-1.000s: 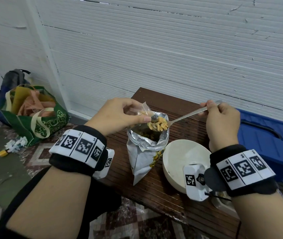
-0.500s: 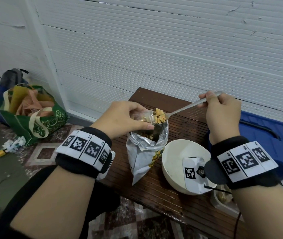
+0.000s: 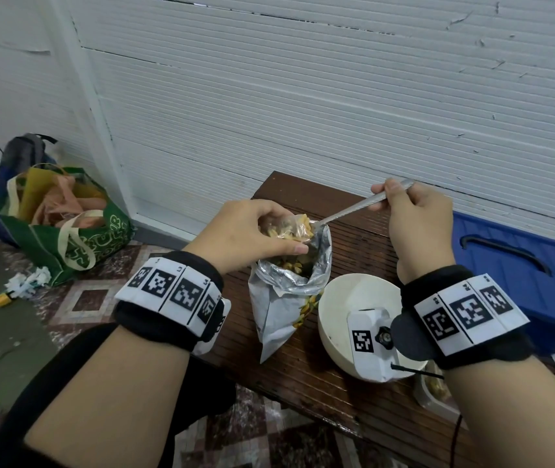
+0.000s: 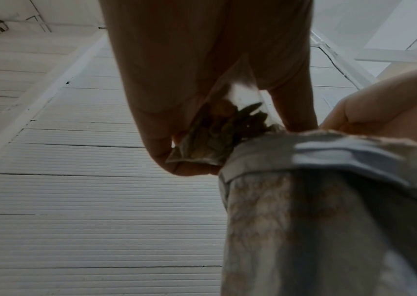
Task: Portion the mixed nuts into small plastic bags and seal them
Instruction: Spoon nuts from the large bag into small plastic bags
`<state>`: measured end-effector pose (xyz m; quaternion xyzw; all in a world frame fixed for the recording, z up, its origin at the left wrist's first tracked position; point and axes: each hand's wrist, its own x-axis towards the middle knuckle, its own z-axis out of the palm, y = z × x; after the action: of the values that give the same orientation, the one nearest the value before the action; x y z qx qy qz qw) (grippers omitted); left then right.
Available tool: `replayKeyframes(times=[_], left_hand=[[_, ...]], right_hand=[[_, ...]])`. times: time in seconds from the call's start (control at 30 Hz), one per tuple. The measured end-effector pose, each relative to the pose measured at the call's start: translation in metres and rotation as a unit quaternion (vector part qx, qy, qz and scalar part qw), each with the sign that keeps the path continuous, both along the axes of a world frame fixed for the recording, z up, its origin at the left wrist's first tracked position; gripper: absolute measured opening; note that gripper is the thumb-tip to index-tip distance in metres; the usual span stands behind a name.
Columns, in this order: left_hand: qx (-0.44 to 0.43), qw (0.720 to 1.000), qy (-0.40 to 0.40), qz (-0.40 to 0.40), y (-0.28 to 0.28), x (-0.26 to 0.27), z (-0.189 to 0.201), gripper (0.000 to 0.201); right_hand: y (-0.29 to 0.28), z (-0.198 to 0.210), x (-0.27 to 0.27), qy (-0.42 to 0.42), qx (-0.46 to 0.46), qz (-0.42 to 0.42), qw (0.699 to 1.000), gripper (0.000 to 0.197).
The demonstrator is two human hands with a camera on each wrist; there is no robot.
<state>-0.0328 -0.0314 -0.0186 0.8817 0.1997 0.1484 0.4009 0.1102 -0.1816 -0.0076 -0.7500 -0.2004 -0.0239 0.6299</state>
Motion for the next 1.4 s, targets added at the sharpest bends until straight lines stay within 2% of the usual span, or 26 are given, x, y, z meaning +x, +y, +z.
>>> replayKeyframes(times=[0.3,0.53,0.73,0.93,1.03,1.2,1.33,1.4], left_hand=[[-0.014,1.0,-0.011,0.018,0.003,0.002,-0.003,0.031],[-0.04,0.999,-0.025,0.022,0.007,0.0,-0.003,0.024],[-0.063,0.997,-0.035,0.027,0.012,-0.003,-0.001,0.03],[-0.107,0.991,-0.071,0.026,0.013,-0.007,0.004,0.043],[-0.128,0.987,-0.101,0.015,0.011,-0.008,0.007,0.053],[-0.134,0.981,-0.142,0.012,0.007,-0.007,0.01,0.054],[-0.144,0.977,-0.156,0.014,0.006,-0.008,0.01,0.064],[-0.146,0.976,-0.16,0.013,0.004,-0.008,0.011,0.064]], right_hand=[[-0.003,0.005,-0.008,-0.067,0.081,0.047,0.993,0.025],[-0.008,0.004,0.0,-0.053,0.103,-0.014,0.993,0.026],[-0.013,0.0,0.003,-0.019,0.098,-0.085,0.991,0.028],[-0.012,-0.014,-0.002,-0.012,0.021,-0.078,0.997,0.028],[-0.008,-0.02,-0.014,-0.041,-0.036,-0.041,0.998,0.023],[0.0,-0.036,-0.032,-0.087,-0.152,0.004,0.985,0.03],[0.002,-0.041,-0.034,-0.062,-0.161,0.023,0.985,0.036],[-0.001,-0.039,-0.033,-0.051,-0.15,0.039,0.987,0.032]])
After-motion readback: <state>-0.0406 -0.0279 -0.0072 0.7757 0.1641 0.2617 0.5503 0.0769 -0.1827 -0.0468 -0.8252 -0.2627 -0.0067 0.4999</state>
